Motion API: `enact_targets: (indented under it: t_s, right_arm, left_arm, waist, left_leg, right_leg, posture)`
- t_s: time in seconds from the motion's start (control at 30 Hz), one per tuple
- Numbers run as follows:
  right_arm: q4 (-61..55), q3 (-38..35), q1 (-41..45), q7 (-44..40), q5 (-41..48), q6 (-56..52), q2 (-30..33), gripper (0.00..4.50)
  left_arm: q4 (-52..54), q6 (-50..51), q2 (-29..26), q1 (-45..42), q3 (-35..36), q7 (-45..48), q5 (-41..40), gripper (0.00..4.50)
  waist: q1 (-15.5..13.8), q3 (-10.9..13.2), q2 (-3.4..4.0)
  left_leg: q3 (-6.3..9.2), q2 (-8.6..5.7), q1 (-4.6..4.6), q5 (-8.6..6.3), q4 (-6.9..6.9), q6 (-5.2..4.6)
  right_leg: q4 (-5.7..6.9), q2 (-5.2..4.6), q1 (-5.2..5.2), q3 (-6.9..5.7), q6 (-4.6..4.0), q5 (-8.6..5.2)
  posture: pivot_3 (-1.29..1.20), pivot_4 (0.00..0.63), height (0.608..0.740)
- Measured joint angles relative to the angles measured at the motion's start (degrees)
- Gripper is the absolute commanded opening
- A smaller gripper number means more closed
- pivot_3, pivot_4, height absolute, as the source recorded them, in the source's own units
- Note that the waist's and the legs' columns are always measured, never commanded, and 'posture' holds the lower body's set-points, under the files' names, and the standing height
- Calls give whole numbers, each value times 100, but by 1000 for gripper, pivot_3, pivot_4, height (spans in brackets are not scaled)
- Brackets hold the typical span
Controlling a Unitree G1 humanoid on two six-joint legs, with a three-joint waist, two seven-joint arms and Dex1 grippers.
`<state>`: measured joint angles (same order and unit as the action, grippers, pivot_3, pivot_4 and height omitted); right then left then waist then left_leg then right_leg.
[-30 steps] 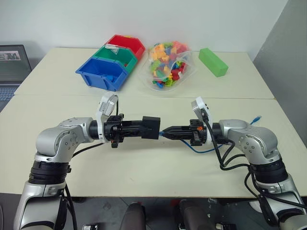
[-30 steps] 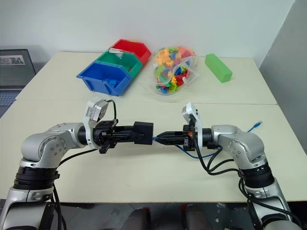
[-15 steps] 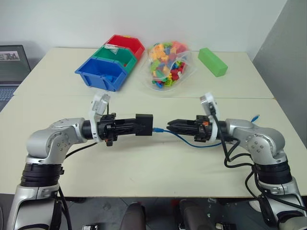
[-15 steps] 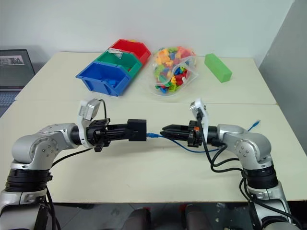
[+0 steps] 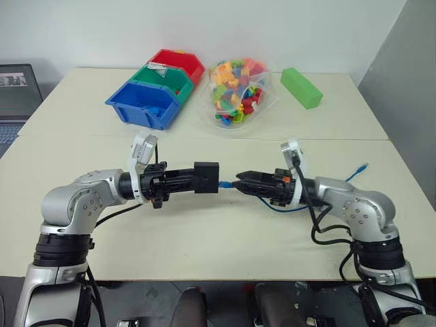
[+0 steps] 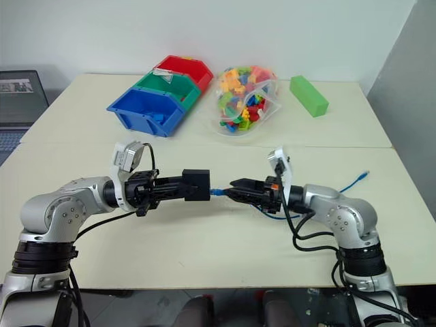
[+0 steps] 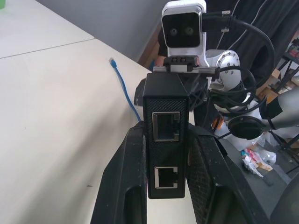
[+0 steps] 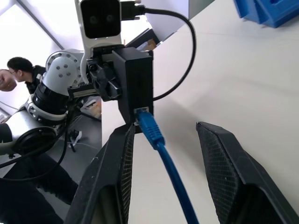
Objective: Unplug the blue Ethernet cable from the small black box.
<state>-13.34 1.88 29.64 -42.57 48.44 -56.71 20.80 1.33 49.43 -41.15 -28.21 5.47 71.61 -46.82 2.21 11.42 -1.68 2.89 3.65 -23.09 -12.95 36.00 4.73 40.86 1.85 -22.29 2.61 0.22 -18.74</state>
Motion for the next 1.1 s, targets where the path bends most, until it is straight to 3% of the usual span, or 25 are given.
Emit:
enact_targets:
  t_s: [0.27, 1.1]
  right_arm:
    - [-18, 15, -8, 163, 80, -17, -398, 2203]
    - [-62, 149, -111, 266, 194, -35, -464, 2203]
  left_arm:
    - [-1, 51, 54, -15, 6, -102, -42, 777]
    - [-3, 148, 144, -68, 57, -224, -178, 777]
  waist:
    - [-1, 0, 0]
    - [-1, 0, 0]
  left_leg:
    - [0, 0, -1, 0, 0, 0]
    - [0, 0, -1, 0, 0, 0]
  right_leg:
    - [-1, 0, 0, 0, 0, 0]
    - [-1, 0, 0, 1, 0, 0]
  posture:
    - [0, 150, 740]
    - [0, 150, 740]
